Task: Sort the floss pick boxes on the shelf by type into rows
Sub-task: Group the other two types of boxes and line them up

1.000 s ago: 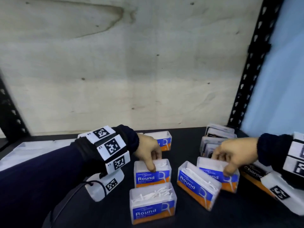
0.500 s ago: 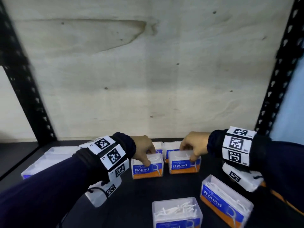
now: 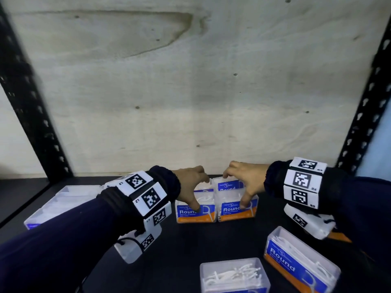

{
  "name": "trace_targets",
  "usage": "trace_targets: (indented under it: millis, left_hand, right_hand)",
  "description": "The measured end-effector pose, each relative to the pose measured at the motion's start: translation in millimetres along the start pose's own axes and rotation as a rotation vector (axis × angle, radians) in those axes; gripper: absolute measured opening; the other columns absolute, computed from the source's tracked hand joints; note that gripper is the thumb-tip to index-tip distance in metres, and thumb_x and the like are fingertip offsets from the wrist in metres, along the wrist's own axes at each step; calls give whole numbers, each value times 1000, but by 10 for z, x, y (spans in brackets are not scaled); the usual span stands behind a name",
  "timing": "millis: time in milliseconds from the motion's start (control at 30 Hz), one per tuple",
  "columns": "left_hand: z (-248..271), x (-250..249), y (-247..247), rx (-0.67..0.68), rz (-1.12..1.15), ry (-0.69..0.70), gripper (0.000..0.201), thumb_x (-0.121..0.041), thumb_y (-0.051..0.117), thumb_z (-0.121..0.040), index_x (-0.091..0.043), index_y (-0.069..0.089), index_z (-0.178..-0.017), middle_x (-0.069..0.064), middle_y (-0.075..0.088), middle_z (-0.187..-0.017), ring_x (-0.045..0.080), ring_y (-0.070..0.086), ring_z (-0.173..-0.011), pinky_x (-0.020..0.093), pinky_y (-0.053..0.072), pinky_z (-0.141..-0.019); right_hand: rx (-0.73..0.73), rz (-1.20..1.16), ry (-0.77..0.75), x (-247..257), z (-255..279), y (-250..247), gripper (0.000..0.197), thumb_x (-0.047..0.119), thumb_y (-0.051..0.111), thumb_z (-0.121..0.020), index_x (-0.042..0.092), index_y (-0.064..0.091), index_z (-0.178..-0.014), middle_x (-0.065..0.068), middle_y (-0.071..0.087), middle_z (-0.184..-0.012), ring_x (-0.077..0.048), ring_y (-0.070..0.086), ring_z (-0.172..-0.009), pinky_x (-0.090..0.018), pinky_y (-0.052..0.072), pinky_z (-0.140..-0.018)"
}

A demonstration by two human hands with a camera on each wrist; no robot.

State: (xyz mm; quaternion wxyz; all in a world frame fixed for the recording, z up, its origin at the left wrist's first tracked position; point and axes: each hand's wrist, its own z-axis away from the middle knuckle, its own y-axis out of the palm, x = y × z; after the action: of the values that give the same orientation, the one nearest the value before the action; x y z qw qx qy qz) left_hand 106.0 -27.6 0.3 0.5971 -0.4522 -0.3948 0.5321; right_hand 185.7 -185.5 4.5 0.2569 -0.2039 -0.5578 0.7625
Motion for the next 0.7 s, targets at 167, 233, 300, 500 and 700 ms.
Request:
trace_targets:
  millis: [167,233,300,500,700]
  left_hand:
    - [-110,19,20,79,-42,-89,95,-35,79,-70,-13,25,-144,6,33,-143,23,39,-131,39,41,-107]
    - [-140,14,36,104,-35,-122,92,-33,79,-71,-12,25,-143,7,36,-142,24,40,-131,36,39,-105]
    - [-156,4,43,101,-30,-126,88,-31,78,-72,-10,28,-141,8,40,-140,24,42,-129,34,40,-102]
    - [-166,-8,32,77,-43,-97,82,-28,79,-71,-9,33,-136,9,47,-136,24,47,-124,33,43,-98]
    - [-153,-10,49,60,-39,-94,81,-29,79,-71,-10,33,-136,8,48,-135,24,49,-122,32,43,-91]
  right_hand:
    - [97,16,47,2,-109,-12,95,27,78,-71,12,22,-145,-6,34,-145,-23,38,-133,-36,40,-108]
    - [117,-4,59,22,-126,3,83,24,77,-73,12,31,-141,-6,43,-141,-22,45,-128,-33,44,-103]
    - [108,-6,62,45,-132,21,72,23,76,-74,11,40,-135,-7,51,-136,-22,51,-122,-32,46,-97]
    - [75,-19,64,54,-118,33,69,27,76,-72,11,44,-131,-6,56,-131,-21,54,-118,-31,47,-96]
    - [79,-32,45,54,-109,42,68,26,77,-72,11,45,-130,-6,57,-130,-20,55,-117,-29,47,-93]
